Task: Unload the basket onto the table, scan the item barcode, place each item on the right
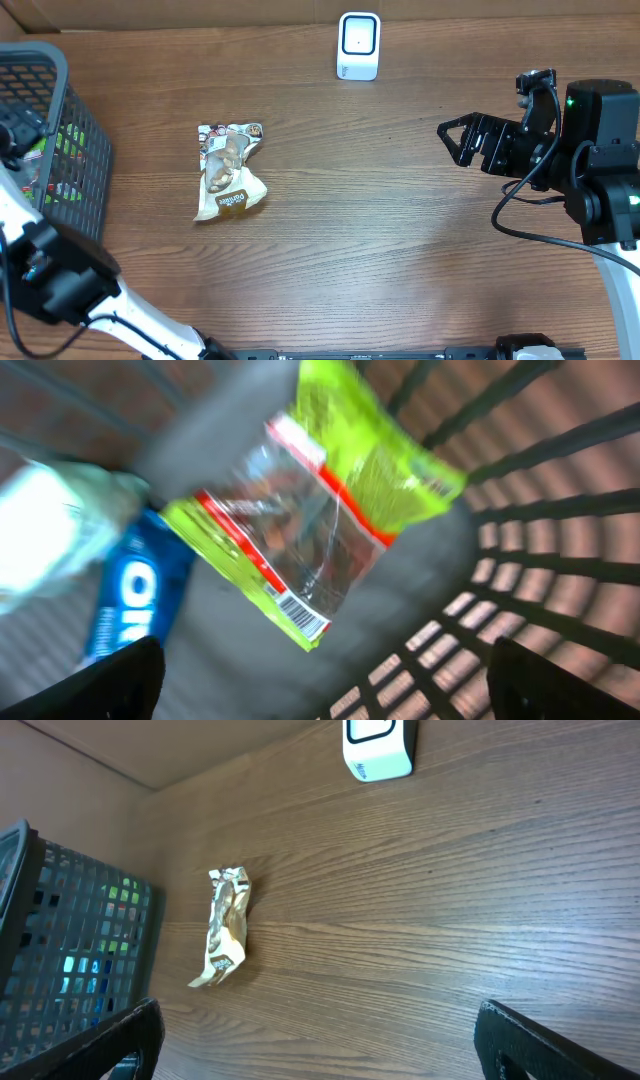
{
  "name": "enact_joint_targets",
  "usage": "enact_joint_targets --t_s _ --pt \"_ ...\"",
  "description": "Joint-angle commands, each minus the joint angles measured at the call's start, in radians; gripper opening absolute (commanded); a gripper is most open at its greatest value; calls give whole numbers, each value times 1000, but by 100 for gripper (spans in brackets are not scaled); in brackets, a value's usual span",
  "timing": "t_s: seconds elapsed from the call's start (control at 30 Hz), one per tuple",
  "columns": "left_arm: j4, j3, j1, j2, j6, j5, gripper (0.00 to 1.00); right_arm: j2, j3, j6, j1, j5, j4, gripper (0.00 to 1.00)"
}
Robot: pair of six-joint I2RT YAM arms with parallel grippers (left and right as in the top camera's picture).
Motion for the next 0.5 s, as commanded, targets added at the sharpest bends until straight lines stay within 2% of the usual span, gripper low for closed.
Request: enact_joint_targets --t_s 0.0,0.47 --pt "-16 -3 6 78 -11 26 95 -2 26 1 -6 -6 3 100" --pt "-25 -3 6 319 -27 -11 96 -2 26 2 -6 -6 6 100"
